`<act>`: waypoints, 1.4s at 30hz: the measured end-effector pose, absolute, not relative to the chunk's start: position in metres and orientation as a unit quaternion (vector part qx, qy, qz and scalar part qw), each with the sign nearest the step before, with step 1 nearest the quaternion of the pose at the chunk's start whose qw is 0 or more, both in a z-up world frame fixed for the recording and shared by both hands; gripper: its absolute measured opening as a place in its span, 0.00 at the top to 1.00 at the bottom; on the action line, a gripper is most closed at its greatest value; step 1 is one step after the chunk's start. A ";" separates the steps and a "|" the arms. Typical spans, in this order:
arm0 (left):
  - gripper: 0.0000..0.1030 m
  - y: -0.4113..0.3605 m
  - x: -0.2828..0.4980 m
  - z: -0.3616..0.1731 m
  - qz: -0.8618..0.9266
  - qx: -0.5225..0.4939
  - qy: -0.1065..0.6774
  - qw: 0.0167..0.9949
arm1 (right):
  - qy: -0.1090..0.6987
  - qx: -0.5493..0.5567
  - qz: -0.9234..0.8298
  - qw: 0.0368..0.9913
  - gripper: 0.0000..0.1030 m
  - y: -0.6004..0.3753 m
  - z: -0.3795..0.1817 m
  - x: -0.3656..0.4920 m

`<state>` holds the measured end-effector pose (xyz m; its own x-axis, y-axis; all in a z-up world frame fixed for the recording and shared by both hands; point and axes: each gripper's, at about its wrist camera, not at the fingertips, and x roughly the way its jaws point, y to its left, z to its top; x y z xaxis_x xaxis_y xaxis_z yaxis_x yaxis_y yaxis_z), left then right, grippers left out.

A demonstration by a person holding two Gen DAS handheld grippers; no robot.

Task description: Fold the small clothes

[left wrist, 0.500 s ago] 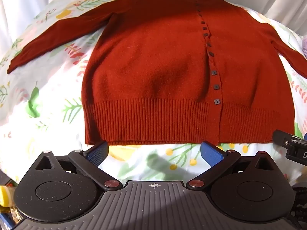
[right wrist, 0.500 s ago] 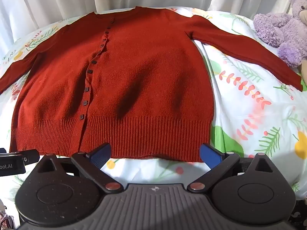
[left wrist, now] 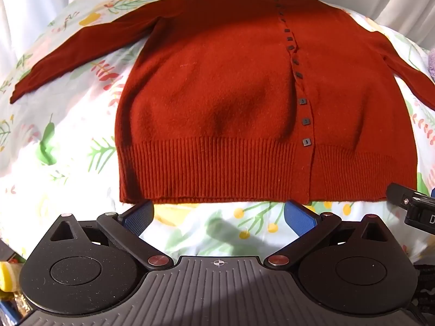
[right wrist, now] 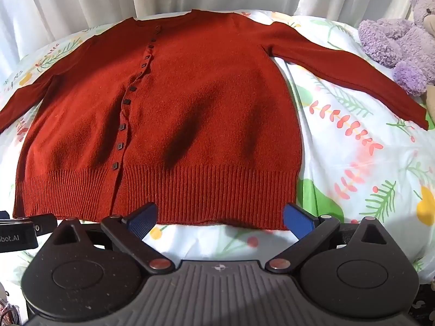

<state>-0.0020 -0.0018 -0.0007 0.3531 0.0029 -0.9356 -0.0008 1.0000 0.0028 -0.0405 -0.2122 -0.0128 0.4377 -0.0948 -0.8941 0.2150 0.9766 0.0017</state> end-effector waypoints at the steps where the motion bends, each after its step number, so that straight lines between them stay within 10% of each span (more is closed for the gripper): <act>1: 0.00 -0.002 -0.002 -0.001 0.001 0.001 0.569 0.823 | 0.522 0.058 -0.091 0.846 0.04 -0.212 -0.013 -0.041; 42: 0.00 -0.007 0.005 0.005 -0.011 0.010 0.558 0.829 | 0.523 0.056 -0.095 0.845 0.04 -0.211 -0.011 -0.038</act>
<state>0.0050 -0.0071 0.0051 0.3759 -0.0078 -0.9266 0.0293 0.9996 0.0034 -0.0377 -0.2110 -0.0114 0.4345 -0.1013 -0.8950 0.2183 0.9759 -0.0045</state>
